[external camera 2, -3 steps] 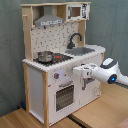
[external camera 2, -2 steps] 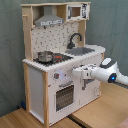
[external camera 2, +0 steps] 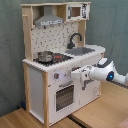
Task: Play with the kitchen
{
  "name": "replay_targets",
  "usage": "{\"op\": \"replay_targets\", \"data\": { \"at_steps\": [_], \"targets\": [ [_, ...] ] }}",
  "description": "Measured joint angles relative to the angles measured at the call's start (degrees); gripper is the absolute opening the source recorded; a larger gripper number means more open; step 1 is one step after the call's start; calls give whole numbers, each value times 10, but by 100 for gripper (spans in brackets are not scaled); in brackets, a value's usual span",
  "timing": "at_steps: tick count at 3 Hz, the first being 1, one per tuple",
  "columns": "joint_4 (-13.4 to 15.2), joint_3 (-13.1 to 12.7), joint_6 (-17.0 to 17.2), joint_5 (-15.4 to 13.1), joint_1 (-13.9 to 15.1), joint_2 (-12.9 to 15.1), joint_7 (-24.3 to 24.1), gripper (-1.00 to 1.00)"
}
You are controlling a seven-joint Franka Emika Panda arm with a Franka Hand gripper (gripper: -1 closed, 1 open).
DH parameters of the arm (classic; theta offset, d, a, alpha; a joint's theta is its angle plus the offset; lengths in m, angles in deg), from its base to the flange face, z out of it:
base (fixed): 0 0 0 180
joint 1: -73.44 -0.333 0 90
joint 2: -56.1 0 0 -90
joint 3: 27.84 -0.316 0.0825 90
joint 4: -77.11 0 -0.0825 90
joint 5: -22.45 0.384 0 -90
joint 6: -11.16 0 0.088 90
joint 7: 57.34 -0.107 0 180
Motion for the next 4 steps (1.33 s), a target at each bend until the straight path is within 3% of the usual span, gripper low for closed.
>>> {"op": "replay_targets", "data": {
  "at_steps": [1, 2, 4],
  "targets": [
    [-7, 0, -1, 0, 9, 0, 3, 100],
    [-7, 0, -1, 0, 9, 0, 3, -100],
    [-2, 2, 0, 5, 10, 0, -128, -100]
  ]
}}
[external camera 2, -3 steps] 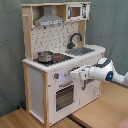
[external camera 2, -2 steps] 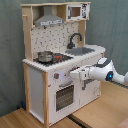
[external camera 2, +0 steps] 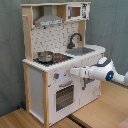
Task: Play with the kitchen
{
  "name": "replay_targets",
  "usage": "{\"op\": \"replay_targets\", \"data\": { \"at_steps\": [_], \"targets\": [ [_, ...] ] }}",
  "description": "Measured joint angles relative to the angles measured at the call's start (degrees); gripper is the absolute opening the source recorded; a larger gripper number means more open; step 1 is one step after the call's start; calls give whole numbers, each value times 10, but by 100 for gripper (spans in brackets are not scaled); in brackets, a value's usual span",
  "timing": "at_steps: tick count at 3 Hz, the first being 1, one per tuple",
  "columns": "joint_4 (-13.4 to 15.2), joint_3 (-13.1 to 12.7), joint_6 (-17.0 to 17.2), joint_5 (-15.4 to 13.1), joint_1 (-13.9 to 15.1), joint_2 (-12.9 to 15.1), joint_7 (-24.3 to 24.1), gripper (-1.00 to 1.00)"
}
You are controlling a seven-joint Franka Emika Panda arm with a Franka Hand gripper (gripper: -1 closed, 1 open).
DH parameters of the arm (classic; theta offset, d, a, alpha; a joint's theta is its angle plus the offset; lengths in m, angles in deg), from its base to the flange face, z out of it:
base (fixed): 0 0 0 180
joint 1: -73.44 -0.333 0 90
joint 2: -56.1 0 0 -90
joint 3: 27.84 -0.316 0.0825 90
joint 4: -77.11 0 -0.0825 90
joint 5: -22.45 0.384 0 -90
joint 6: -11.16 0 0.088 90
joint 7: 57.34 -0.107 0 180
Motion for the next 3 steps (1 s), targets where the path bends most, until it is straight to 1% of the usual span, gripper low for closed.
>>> {"op": "replay_targets", "data": {
  "at_steps": [3],
  "targets": [
    [0, 0, -1, 1, 0, 0, -194, -100]
  ]
}}
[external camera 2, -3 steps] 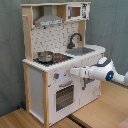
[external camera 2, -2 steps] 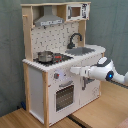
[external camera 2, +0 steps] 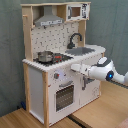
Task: Play with the kitchen
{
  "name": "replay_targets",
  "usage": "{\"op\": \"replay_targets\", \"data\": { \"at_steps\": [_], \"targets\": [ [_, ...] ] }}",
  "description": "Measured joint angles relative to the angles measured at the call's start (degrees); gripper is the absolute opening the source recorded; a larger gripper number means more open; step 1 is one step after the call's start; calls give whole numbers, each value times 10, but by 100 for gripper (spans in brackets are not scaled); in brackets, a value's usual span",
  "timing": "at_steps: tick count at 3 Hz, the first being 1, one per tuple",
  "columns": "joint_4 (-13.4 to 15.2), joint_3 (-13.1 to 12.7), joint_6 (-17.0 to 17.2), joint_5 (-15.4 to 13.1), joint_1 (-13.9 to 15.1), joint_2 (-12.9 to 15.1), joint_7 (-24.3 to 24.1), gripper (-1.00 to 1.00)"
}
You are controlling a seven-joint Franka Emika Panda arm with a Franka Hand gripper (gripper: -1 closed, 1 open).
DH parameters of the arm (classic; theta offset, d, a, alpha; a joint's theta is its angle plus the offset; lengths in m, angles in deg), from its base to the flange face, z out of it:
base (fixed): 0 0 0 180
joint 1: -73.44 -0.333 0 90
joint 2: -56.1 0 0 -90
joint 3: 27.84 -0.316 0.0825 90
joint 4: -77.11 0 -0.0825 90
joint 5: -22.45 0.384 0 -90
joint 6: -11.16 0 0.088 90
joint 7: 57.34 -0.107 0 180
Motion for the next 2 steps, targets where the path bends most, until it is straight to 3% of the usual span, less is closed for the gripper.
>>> {"op": "replay_targets", "data": {
  "at_steps": [2],
  "targets": [
    [2, 0, -4, 3, -1, 0, -130, -100]
  ]
}}
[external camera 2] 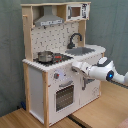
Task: Play with the kitchen
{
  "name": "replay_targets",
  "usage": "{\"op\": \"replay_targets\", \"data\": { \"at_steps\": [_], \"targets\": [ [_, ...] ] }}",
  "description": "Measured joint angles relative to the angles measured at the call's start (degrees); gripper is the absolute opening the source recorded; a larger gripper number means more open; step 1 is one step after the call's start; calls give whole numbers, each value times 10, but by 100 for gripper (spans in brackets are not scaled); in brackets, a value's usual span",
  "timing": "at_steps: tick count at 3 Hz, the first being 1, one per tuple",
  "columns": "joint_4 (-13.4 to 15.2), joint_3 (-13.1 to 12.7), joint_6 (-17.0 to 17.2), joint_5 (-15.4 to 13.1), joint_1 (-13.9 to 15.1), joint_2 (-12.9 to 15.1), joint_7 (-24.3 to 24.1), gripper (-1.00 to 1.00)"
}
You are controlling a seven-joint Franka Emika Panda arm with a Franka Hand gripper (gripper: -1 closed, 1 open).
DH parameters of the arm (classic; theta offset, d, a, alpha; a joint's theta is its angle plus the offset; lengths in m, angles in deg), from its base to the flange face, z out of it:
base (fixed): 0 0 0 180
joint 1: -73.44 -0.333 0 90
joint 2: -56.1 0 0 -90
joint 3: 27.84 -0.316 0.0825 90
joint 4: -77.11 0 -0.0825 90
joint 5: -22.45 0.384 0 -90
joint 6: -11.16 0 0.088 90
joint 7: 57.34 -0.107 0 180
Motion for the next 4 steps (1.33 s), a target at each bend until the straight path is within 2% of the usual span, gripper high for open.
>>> {"op": "replay_targets", "data": {
  "at_steps": [4],
  "targets": [
    [2, 1, 0, 2, -3, 0, -249, -100]
  ]
}}
